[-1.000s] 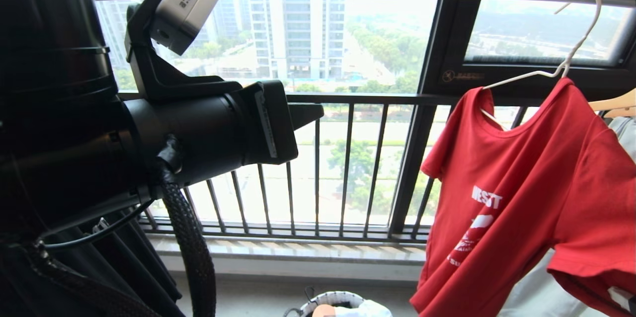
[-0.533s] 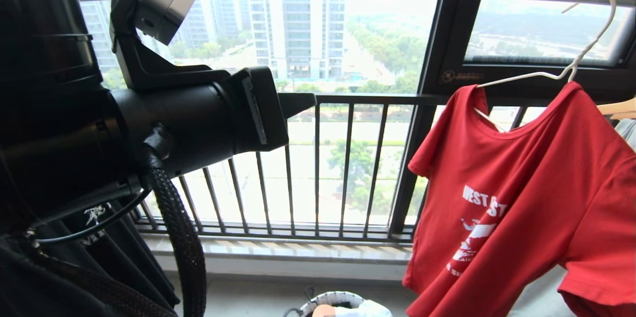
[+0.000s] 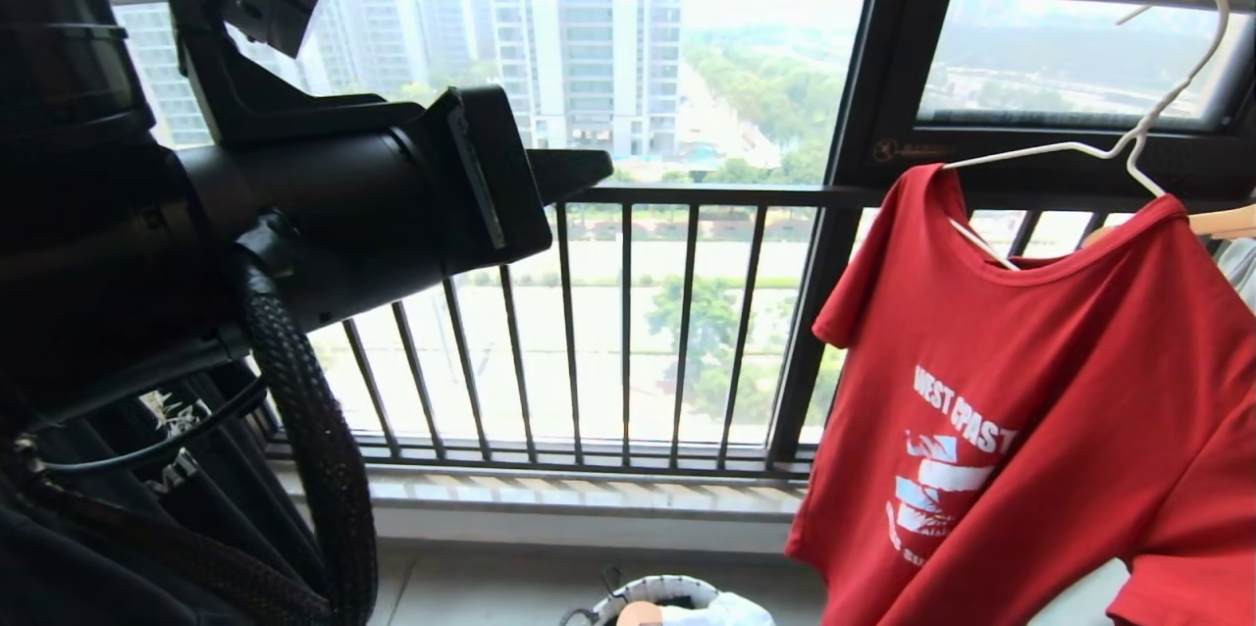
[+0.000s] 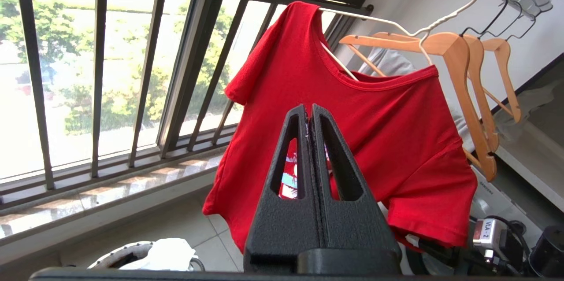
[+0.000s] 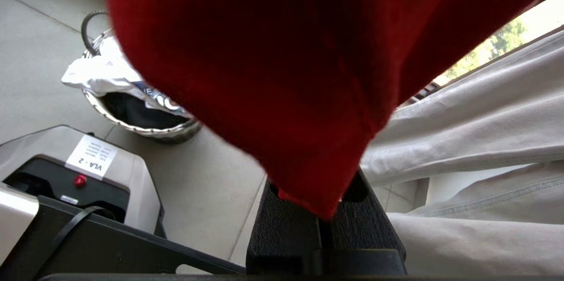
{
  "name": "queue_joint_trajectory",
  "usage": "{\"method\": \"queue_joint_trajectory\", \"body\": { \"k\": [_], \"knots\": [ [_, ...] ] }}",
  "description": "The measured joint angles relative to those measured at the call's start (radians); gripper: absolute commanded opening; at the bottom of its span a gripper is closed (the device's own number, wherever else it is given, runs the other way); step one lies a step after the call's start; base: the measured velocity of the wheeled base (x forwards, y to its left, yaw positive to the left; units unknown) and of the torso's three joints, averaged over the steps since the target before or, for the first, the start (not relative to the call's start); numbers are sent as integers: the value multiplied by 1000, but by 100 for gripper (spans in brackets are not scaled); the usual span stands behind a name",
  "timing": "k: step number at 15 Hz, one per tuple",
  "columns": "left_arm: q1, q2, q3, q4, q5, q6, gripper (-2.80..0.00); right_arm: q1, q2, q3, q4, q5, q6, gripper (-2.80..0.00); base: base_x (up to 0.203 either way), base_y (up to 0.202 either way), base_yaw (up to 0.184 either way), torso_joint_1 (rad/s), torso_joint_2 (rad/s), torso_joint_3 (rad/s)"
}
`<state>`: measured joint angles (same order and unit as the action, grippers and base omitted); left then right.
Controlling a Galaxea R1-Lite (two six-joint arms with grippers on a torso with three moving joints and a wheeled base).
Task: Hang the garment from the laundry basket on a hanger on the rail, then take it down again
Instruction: Take the clothes off the clothes rack
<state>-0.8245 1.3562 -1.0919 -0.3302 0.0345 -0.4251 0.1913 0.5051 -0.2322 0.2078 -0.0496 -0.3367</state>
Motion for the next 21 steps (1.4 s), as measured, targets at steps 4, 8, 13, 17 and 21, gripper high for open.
{"method": "queue_joint_trajectory", "body": {
  "k": [4, 8, 13, 17, 21],
  "knots": [
    [1, -11, 3, -3, -1, 0, -280, 0, -1, 30, -1, 2, -27, -280, 0, 0, 0, 0, 0, 0],
    [1, -31, 3, -3, -8, 0, -280, 0, -3, 59, -1, 6, -64, -280, 0, 0, 0, 0, 0, 0],
    [1, -45, 1, -3, -6, 1, -280, 0, -3, 107, -2, 18, -127, -280, 0, 0, 0, 0, 0, 0],
    [1, -49, 0, -3, -6, 1, -280, 0, -3, 101, -5, 17, -129, -280, 0, 0, 0, 0, 0, 0],
    [1, -50, 0, -3, -7, 4, -280, 0, -30, 101, 27, 15, -175, -280, 0, 0, 0, 0, 0, 0]
  ]
}}
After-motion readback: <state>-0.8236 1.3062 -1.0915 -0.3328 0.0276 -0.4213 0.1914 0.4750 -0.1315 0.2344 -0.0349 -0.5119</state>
